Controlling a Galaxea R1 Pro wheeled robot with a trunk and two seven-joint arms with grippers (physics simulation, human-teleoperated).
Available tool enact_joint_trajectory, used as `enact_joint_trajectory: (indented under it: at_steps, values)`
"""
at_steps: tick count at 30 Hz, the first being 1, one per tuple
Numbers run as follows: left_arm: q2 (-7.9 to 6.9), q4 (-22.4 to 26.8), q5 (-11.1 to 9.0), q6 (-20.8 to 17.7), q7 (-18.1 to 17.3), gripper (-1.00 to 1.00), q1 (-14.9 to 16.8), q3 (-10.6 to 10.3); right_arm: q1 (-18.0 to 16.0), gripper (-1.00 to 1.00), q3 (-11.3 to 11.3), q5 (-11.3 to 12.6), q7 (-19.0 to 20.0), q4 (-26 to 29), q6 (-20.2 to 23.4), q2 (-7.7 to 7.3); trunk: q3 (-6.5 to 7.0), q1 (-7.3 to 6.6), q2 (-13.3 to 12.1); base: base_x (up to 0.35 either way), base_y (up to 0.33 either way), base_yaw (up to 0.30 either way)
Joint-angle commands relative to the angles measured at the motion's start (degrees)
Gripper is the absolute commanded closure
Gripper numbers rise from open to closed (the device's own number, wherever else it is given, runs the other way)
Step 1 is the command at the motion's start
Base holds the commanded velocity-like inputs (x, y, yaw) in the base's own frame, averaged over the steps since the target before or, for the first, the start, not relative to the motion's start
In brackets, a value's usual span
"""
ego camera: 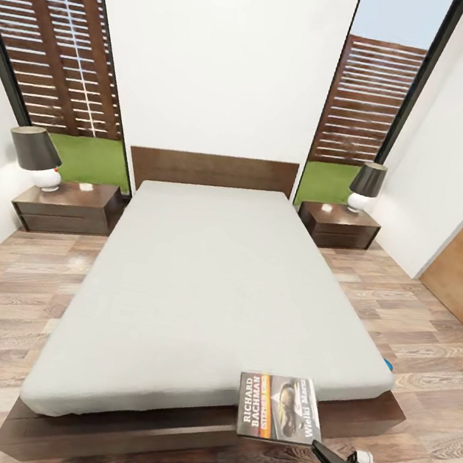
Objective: In the bedroom, move the book from the bed onto either nightstand, and place the two sandals side by side next to the bed.
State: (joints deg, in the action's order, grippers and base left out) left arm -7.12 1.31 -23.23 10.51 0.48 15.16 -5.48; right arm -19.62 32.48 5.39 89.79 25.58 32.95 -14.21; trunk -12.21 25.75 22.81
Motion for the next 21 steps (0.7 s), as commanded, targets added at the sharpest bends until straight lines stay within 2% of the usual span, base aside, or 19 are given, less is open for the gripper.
enact_joint_trajectory:
  at_steps: [1,8,21]
  values:
    - [0.00,-0.05,-0.43,0.18,0.05,-1.00,0.04,-0.49,0.13,1.00,0.19,-0.07,0.21,-0.03,0.49,-0.31,-0.10,0.03,0.11,0.000,0.000,0.000]
    - [0.00,-0.10,-0.44,0.19,0.05,-1.00,0.04,-0.49,2.44,1.00,0.72,-0.10,0.21,-0.15,0.25,-1.46,-0.10,0.03,0.11,0.000,0.000,0.000]
    - [0.00,-0.11,-0.42,0.17,0.05,-1.00,0.04,-0.53,3.65,1.00,0.94,-0.02,0.21,-0.18,0.09,-1.70,0.47,0.03,0.11,0.000,0.000,-0.061]
